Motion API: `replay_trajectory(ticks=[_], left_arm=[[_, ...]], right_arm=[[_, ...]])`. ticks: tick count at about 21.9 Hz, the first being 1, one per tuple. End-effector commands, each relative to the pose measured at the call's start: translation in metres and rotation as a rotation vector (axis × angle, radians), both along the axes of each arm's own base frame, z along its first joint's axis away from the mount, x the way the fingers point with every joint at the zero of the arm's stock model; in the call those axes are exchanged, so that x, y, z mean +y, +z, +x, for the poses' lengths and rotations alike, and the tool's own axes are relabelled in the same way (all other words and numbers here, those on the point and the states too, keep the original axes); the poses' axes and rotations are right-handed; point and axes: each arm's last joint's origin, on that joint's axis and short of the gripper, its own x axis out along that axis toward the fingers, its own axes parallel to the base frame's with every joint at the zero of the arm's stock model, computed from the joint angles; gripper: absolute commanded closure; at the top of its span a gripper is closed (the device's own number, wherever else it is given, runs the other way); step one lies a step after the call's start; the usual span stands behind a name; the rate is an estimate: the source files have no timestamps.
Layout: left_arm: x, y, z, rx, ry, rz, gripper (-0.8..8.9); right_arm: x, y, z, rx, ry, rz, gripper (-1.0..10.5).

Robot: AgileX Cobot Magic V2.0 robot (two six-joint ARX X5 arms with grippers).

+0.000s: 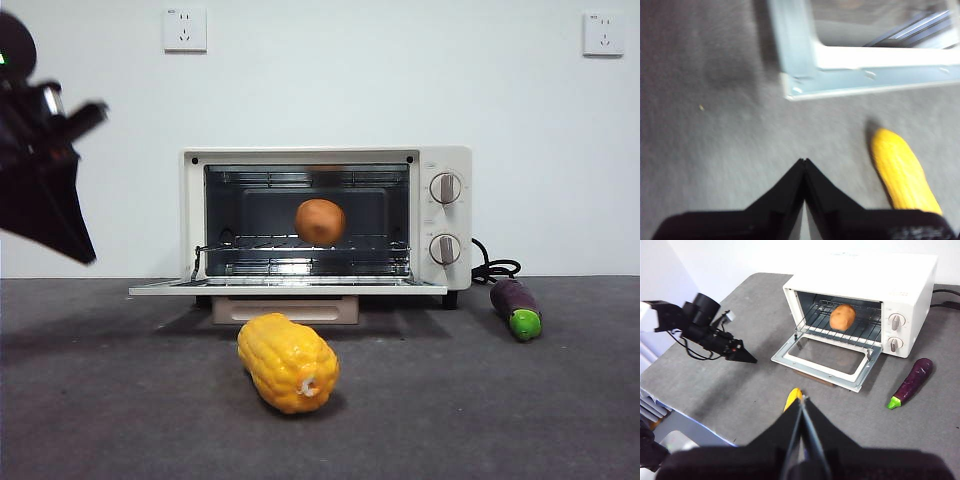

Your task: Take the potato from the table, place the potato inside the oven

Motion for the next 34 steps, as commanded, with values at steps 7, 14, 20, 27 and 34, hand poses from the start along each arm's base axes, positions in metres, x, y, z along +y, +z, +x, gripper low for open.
replay_trajectory(ticks=[7,14,20,27,34], left_arm=[[0.000,-0.036,0.024,0.058,0.095,-0.053,8.21],[-0.001,-0.054,0.033,0.102,0.156,-0.079,8.21],[-0.002,-0.055,0.039,0.093,0.197,-0.134,8.21],[-0.004,-0.052,0.042,0.088,0.197,-0.209,8.21],[-0.006,-0.051,0.041,0.100,0.170,-0.256,8.21]], right_arm=[[0.000,-0.004,0.000,0.022,-0.004,-0.017,9.5],[0.000,-0.004,0.000,0.022,-0.003,-0.018,9.5],[0.000,-0.004,0.000,0.021,-0.008,-0.018,9.5],[0.000,-0.004,0.000,0.020,-0.011,-0.018,9.5],[0.000,-0.004,0.000,0.022,-0.013,-0.016,9.5]])
